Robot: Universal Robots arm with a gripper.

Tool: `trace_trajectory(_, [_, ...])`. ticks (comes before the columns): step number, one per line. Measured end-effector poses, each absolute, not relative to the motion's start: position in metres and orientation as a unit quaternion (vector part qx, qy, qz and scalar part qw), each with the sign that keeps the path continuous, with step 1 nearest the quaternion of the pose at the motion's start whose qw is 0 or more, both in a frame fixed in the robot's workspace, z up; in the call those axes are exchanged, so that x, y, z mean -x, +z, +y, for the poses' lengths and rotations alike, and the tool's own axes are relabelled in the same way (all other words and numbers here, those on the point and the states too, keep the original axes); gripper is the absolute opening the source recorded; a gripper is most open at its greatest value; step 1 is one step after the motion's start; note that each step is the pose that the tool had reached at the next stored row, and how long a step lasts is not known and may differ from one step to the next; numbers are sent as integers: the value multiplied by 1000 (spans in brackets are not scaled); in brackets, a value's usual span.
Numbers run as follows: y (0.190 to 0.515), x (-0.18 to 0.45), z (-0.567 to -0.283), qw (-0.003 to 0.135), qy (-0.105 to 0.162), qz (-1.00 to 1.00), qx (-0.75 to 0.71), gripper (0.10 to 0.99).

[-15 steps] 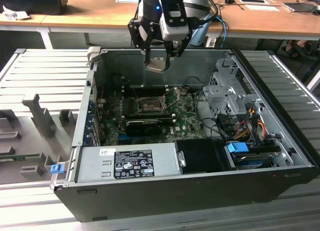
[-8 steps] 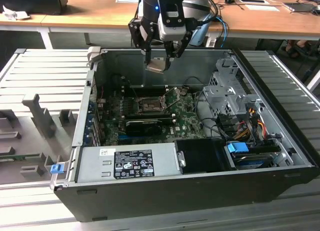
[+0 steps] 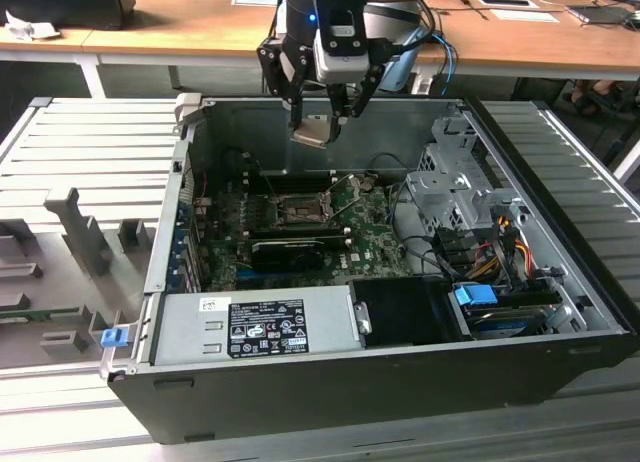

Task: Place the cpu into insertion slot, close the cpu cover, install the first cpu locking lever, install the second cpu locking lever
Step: 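Place the cpu into insertion slot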

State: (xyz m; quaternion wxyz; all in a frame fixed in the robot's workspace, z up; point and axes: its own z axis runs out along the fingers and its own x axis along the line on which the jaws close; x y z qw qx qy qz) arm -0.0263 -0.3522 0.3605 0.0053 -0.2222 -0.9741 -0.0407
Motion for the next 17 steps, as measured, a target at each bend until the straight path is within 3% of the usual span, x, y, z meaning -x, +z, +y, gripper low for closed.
trace_trajectory(17, [360,26,-352,4,-41,-964,264,529])
